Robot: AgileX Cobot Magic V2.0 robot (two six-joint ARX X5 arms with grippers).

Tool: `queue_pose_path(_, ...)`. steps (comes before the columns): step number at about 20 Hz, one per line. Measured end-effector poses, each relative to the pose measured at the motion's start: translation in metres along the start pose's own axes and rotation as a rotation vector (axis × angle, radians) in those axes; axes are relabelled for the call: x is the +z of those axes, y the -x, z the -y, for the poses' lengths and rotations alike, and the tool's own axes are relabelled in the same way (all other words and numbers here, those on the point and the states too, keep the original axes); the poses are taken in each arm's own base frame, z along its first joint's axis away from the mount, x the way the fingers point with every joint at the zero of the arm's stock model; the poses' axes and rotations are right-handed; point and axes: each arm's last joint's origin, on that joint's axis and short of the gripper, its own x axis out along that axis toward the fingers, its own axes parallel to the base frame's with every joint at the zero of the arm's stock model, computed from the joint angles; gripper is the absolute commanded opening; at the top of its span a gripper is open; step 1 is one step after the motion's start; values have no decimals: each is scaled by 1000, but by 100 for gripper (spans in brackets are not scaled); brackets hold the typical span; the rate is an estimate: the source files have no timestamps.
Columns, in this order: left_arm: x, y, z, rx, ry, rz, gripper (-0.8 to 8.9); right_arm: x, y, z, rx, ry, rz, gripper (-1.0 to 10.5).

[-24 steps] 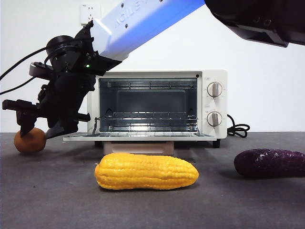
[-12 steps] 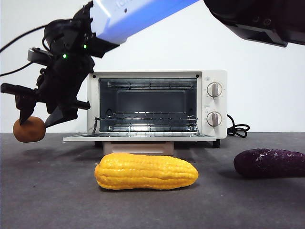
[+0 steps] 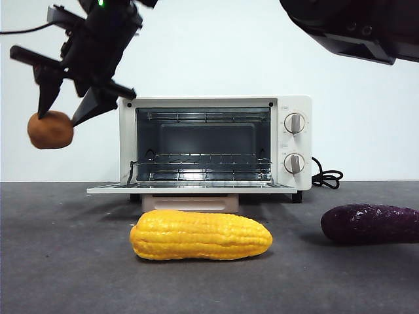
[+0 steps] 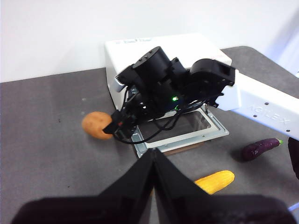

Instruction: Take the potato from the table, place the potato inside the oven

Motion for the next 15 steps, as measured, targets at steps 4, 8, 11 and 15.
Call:
queue_pose_path(4,-6,13,-3,-5,5,40,-6,2,32,0,-41,13,-76,181)
queue_pose_path(8,-11,22,-4,-9,8,68,-6,-8,39,8,-69,-2,-196,181)
queue_pose_path(11,-11,23,-4,-9,-4,69,-6,6,71,8,-108,8,-153,181)
queue_pose_path(15,-11,23,-4,-8,-10,69,-6,27,124,2,-113,18,-44,181)
